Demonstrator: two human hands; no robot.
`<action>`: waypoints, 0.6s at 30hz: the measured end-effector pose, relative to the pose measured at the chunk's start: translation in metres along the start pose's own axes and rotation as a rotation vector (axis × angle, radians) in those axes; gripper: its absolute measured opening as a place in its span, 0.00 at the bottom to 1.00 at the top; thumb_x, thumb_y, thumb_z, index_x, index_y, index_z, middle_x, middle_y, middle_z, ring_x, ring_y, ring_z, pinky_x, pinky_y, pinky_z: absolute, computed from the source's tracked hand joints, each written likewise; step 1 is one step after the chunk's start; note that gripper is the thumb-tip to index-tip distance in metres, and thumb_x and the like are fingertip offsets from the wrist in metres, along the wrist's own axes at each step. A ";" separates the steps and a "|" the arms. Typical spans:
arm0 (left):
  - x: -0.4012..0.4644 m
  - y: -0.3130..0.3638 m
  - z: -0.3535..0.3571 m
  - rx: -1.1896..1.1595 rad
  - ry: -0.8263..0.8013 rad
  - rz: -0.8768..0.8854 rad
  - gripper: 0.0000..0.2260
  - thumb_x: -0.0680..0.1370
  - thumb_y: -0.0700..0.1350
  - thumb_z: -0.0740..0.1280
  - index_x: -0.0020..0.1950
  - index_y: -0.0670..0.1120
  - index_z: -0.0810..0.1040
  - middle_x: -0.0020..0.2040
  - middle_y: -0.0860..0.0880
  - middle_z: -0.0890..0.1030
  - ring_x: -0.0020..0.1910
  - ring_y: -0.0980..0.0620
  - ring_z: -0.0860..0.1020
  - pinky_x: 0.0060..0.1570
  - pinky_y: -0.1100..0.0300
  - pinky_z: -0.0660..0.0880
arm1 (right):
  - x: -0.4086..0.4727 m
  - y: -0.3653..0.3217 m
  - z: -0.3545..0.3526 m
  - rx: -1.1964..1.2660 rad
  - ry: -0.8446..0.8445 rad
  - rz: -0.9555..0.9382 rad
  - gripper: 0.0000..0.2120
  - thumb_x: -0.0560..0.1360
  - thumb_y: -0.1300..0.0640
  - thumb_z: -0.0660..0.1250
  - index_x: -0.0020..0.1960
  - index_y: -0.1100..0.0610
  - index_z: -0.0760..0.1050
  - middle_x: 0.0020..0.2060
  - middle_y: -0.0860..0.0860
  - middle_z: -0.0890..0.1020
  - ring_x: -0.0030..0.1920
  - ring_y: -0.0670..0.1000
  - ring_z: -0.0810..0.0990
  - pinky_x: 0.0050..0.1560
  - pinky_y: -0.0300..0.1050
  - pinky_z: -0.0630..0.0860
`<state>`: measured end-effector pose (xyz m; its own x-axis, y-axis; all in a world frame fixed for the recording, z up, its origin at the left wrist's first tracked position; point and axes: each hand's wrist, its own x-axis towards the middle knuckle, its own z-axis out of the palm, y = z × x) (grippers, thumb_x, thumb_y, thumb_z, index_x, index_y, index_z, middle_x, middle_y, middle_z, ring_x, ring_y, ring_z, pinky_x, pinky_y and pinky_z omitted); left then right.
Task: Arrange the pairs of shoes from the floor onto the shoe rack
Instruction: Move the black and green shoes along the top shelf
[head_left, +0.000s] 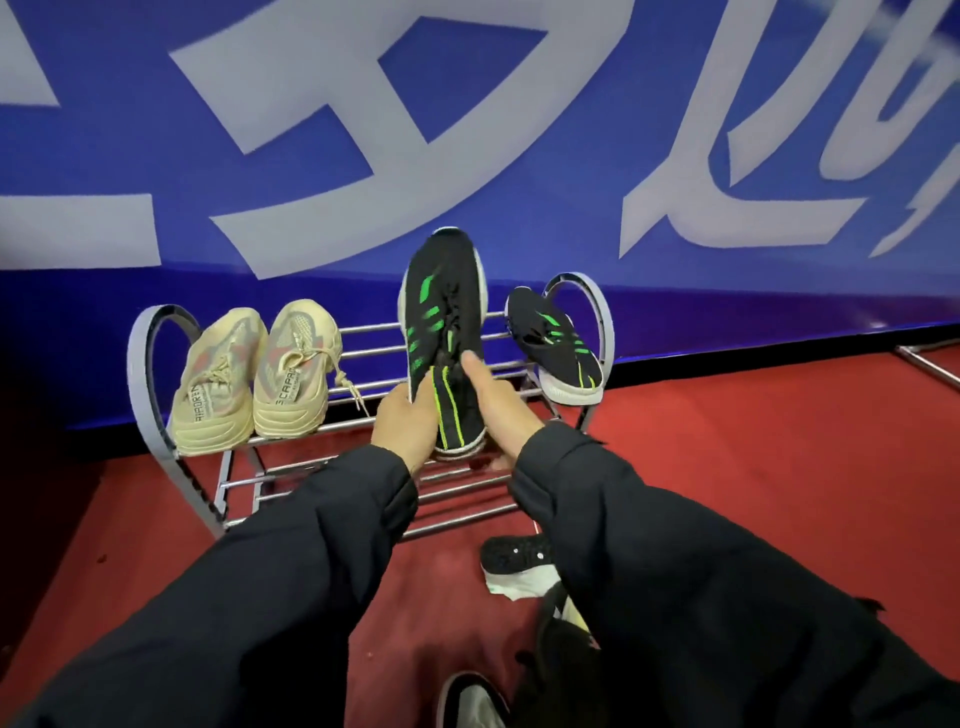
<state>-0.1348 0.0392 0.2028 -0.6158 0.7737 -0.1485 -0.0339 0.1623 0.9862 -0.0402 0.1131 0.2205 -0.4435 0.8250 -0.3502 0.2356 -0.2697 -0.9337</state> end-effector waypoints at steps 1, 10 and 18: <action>0.006 -0.003 0.003 -0.030 0.033 -0.027 0.23 0.76 0.63 0.61 0.55 0.46 0.82 0.52 0.45 0.86 0.53 0.44 0.83 0.61 0.45 0.77 | -0.009 0.004 0.003 -0.028 -0.067 0.054 0.55 0.58 0.20 0.66 0.72 0.56 0.71 0.66 0.51 0.79 0.63 0.54 0.80 0.66 0.54 0.75; 0.008 0.008 0.038 0.105 -0.102 0.036 0.30 0.81 0.62 0.55 0.78 0.46 0.63 0.73 0.47 0.73 0.70 0.48 0.72 0.67 0.56 0.66 | 0.020 0.013 -0.027 0.120 0.258 -0.068 0.15 0.81 0.54 0.60 0.59 0.65 0.75 0.41 0.55 0.75 0.34 0.54 0.74 0.28 0.42 0.73; 0.011 -0.015 0.039 0.249 -0.331 0.067 0.24 0.82 0.42 0.61 0.79 0.50 0.63 0.72 0.54 0.71 0.55 0.55 0.78 0.62 0.51 0.77 | 0.062 0.033 -0.027 0.276 0.400 0.007 0.23 0.70 0.44 0.69 0.60 0.56 0.73 0.46 0.55 0.79 0.37 0.56 0.79 0.35 0.45 0.78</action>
<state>-0.1109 0.0691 0.1832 -0.3224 0.9361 -0.1403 0.2138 0.2164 0.9526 -0.0370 0.1691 0.1700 -0.0631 0.9343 -0.3508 -0.0249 -0.3529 -0.9353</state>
